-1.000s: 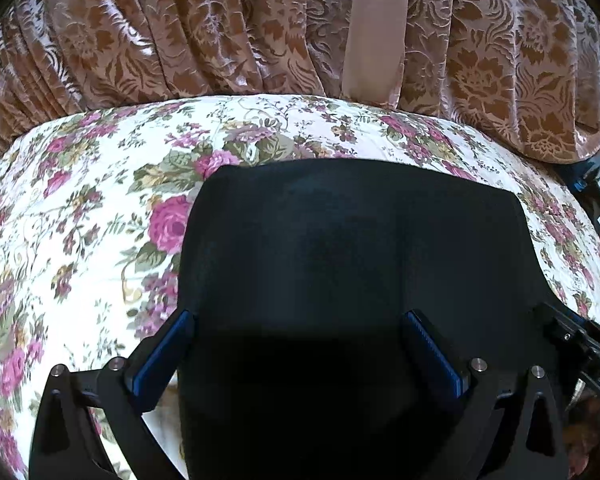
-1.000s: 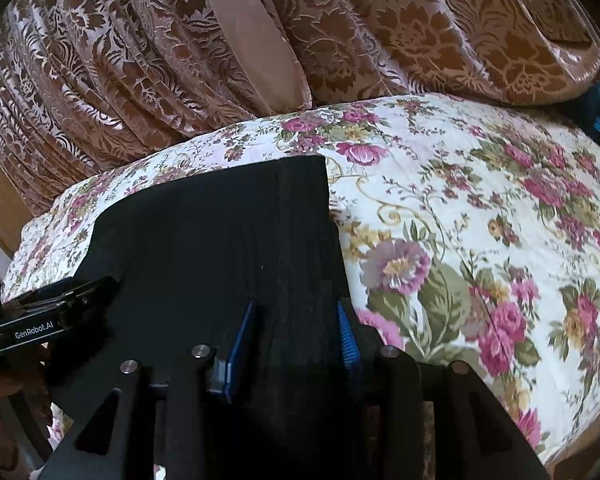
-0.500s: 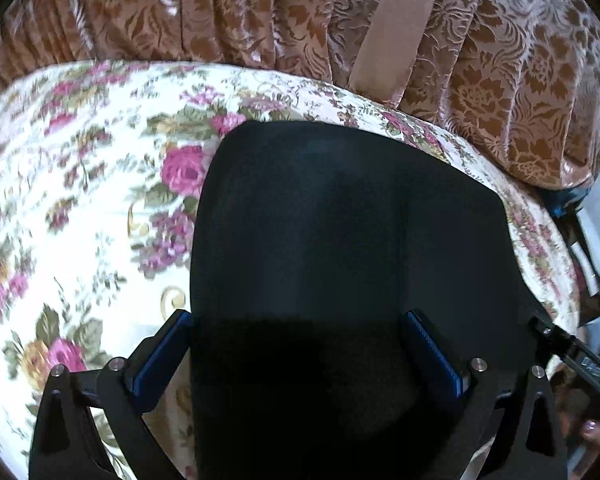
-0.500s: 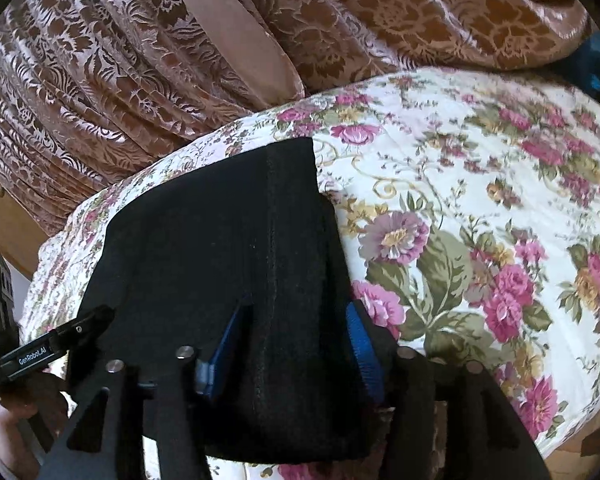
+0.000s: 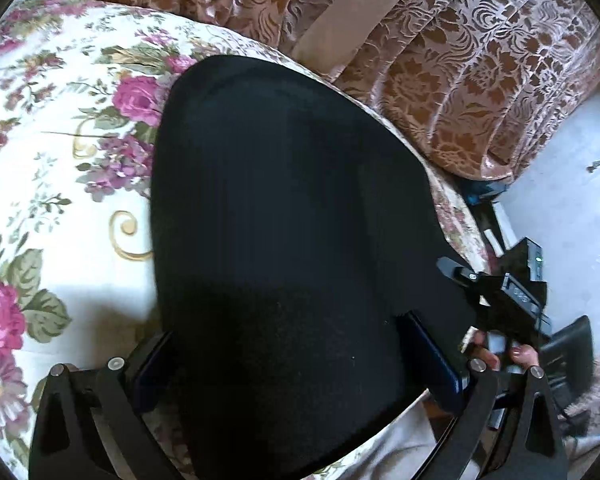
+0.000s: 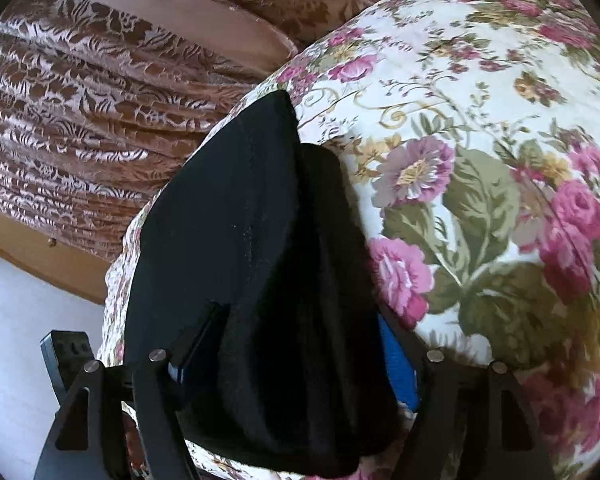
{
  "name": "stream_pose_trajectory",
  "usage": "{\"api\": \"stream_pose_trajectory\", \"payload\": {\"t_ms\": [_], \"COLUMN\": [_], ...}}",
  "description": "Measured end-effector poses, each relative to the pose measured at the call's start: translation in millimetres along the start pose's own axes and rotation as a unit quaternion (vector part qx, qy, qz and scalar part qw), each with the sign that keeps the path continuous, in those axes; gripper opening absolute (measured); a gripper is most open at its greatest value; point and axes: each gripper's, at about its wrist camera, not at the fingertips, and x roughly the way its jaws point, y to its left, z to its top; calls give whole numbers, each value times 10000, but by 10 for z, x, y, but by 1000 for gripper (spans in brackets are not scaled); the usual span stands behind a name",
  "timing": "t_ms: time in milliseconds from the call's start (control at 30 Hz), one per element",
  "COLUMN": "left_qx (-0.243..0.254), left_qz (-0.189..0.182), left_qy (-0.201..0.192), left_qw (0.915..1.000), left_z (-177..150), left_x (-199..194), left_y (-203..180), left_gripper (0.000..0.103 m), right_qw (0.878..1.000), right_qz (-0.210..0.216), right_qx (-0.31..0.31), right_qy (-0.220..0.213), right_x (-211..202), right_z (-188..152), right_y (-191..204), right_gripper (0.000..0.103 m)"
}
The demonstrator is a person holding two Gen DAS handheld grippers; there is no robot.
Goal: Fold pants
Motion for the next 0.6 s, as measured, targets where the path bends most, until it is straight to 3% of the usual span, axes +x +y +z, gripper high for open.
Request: {"api": "stream_pose_trajectory", "payload": {"t_ms": [100,167,233,367,600], "left_qx": [226,353,439,637,1413], "left_qz": [68,94,146,176,567], "left_qy": [25,-89,-241,-552,-912], "left_qw": [9997,9993,9986,9963,9841], "left_z": [12,16,4,24,248], "left_x": [6,-32,-86,-218,-323], "left_y": [-80,-120,-147,-179,-405], "left_gripper": [100,84,77,62,58], "right_qw": [9998,9994,9986,9966,9874], "right_qz": [-62,-66,-1,113,83], "right_qx": [-207,-345,-518,-718,-1285], "right_qy": [52,26,-101,-379,-919], "right_x": [66,75,32,-54,-142], "right_z": [33,48,44,23,145], "right_y": [79,131,179,264,518], "right_gripper": [76,70,60,51,48]}}
